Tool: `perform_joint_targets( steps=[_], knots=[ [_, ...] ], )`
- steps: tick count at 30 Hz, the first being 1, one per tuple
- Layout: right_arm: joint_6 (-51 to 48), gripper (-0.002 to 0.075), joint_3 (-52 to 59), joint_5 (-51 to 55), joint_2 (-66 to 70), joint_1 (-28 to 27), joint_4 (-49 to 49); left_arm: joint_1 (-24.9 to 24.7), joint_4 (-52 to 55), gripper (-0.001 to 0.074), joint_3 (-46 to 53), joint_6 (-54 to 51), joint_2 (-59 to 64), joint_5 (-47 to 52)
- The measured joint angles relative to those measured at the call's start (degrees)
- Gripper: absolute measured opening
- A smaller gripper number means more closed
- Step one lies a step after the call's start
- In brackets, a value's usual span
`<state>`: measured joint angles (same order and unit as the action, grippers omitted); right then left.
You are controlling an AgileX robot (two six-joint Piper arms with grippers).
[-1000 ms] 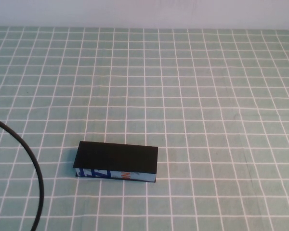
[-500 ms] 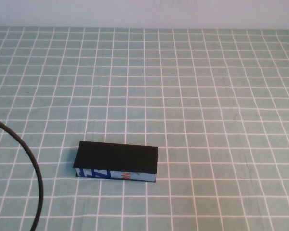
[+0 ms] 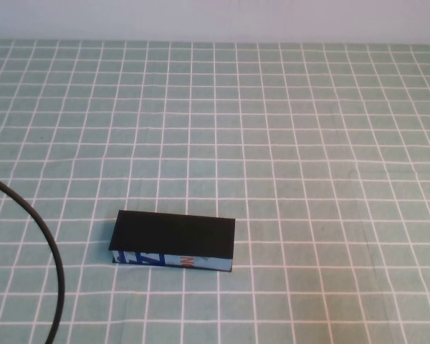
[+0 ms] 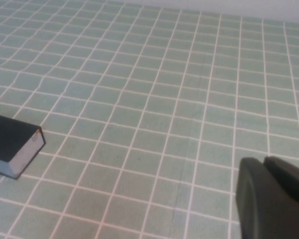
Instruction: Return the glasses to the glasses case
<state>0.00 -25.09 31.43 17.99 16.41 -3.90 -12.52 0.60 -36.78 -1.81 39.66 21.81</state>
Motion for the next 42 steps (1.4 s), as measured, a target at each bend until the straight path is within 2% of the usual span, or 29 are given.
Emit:
perform_joint_targets(
  steps=[20, 25, 34, 42],
  knots=[
    [0.0, -0.0011, 4.37, 2.34, 0.0, 0.0, 0.35, 0.0, 0.2, -0.0001, 1.77, 0.0, -1.09, -1.63],
    [0.0, -0.0011, 4.37, 2.34, 0.0, 0.0, 0.35, 0.0, 1.93, -0.0001, 9.06, 0.0, -10.66, -2.8],
    [0.0, -0.0011, 4.37, 2.44, 0.0, 0.0, 0.47, 0.7, 3.05, -0.0001, 28.86, 0.0, -33.41, -11.41],
    [0.0, -0.0011, 4.37, 2.44, 0.0, 0.0, 0.47, 0.7, 2.07, -0.0001, 38.01, 0.69, -40.12, -10.27]
  ],
)
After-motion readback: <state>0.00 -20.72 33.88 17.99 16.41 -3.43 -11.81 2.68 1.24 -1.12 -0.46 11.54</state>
